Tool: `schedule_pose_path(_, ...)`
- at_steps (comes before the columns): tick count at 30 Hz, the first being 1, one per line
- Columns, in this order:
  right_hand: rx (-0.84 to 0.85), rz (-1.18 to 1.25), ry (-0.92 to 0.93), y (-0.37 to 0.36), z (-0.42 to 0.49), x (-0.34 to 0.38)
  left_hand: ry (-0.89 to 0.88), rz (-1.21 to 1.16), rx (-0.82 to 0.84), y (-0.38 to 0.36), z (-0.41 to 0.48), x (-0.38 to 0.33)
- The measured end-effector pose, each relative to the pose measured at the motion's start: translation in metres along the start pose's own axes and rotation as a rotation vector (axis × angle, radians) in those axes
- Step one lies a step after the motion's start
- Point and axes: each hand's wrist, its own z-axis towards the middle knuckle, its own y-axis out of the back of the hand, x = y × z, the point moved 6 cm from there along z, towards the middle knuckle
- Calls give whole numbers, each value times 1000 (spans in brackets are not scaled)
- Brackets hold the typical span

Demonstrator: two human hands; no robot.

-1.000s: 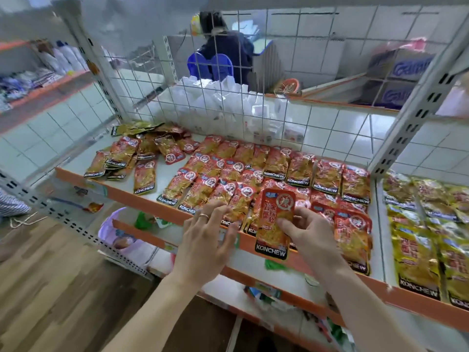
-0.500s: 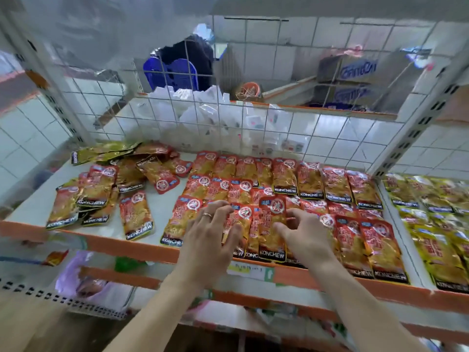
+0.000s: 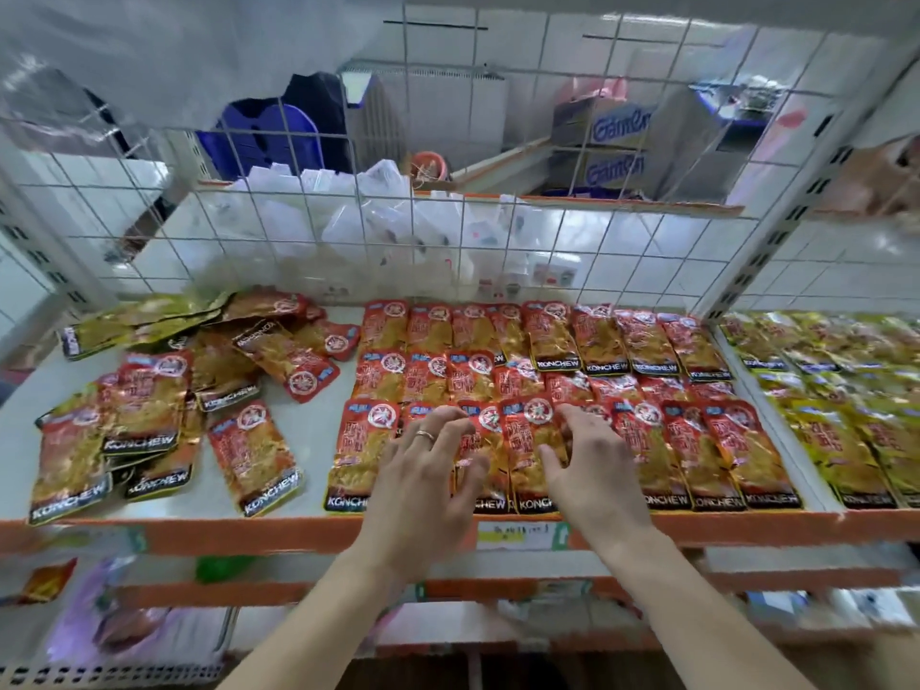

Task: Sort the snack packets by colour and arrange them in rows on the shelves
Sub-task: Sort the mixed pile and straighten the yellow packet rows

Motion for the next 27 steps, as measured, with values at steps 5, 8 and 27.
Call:
schedule_pose_path(5,-21,-71,41,-6,-4,-5,1,-16,20,-7,-1,-3)
schedule_pose_path(8,-24,-73,64,-6,-6,-10,5,1,7,-10,-2,-6)
schedule_pose_path(27,160,16,532,-7,12,17,410,215,-163,32,-30,-9)
